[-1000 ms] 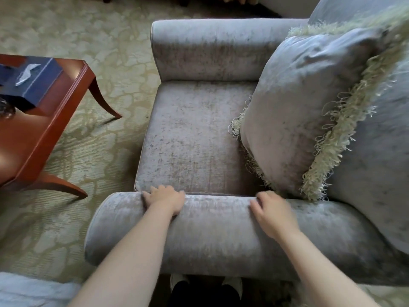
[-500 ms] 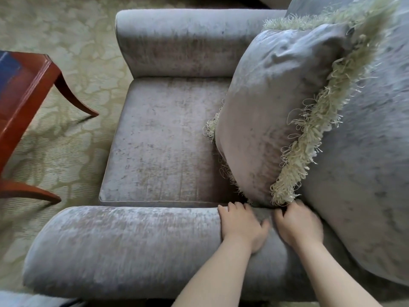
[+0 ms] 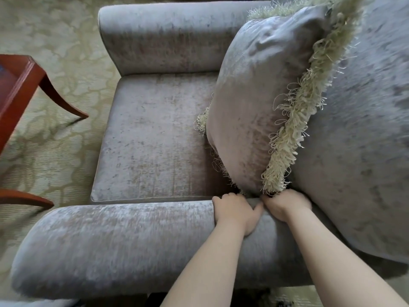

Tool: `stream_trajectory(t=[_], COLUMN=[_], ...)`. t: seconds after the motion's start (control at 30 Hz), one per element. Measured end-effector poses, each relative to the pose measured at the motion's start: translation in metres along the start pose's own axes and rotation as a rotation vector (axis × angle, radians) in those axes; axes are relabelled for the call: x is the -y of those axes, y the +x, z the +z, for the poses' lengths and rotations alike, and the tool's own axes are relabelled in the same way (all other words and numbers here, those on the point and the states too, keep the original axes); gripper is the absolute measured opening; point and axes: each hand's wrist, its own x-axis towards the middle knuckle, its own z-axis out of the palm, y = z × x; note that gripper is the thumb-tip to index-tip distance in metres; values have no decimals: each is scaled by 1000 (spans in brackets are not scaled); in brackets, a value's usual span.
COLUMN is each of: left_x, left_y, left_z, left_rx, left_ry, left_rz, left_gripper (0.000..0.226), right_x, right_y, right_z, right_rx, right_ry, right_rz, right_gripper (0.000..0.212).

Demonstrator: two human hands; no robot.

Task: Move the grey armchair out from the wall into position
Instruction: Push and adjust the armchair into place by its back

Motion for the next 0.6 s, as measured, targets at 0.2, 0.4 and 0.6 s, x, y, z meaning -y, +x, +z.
stream_trajectory(t=[0.2, 0.4, 0.6], left_x=[8, 14, 16], left_y=[-4, -19, -24], left_z=[0, -4, 2], left_rx=[45, 101, 46], left_ry=[-4, 5, 16], left_rz=[68, 104, 70], left_gripper=[77, 72, 62], right_x=[0, -1, -3], right_y=[-6, -28, -31], right_z=[2, 13, 24], right_rx=[-11, -76, -177], right_ry=[-37, -78, -39], right_rz=[6, -58, -46], right_gripper=[68, 63, 63])
